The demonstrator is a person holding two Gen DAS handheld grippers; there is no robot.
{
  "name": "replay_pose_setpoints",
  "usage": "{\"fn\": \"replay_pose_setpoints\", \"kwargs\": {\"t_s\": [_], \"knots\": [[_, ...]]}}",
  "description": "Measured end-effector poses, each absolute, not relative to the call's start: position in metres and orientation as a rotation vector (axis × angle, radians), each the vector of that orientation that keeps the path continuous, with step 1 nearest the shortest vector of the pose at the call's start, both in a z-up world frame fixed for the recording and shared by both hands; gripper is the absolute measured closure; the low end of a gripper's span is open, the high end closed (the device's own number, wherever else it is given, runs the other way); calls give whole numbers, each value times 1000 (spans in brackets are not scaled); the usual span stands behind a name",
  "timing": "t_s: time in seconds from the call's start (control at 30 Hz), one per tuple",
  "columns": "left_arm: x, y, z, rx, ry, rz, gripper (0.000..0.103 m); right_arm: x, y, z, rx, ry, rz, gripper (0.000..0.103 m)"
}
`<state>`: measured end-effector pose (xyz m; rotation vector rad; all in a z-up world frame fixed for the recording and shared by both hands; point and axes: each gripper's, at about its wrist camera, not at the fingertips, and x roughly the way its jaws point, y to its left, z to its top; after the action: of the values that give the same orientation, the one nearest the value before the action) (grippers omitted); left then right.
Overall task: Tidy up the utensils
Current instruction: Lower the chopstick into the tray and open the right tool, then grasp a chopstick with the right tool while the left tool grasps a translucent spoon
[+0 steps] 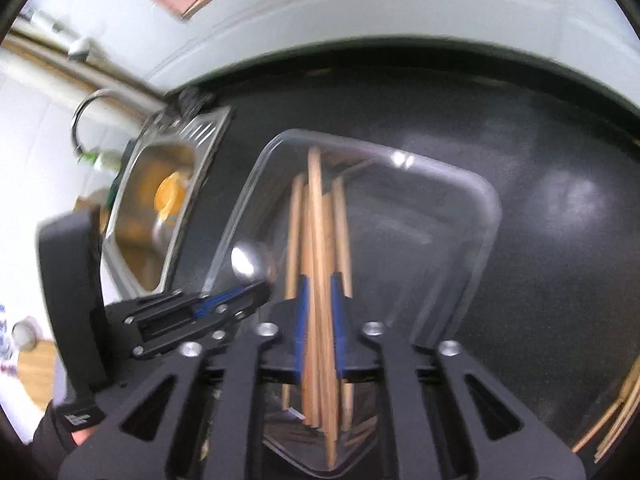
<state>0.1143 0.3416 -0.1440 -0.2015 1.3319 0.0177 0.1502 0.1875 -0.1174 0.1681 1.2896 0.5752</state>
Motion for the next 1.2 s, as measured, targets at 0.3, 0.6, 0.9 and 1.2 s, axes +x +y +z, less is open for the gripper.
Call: {"fn": "replay_pose_setpoints", "kwargs": {"t_s": [0.3, 0.6, 0.9, 1.2], "knots": [[81, 352, -104, -258, 1154, 39, 6, 128, 79, -71, 256, 1120, 470, 15], [61, 289, -76, -171, 1096, -20, 6, 79, -14, -59, 212, 1040, 367, 15], [54, 134, -93, 22, 1108, -258, 6, 16, -140, -96, 177, 1093, 186, 15], [36, 14, -135, 131, 1155, -389, 6, -36, -229, -121, 139, 1132, 121, 16]]}}
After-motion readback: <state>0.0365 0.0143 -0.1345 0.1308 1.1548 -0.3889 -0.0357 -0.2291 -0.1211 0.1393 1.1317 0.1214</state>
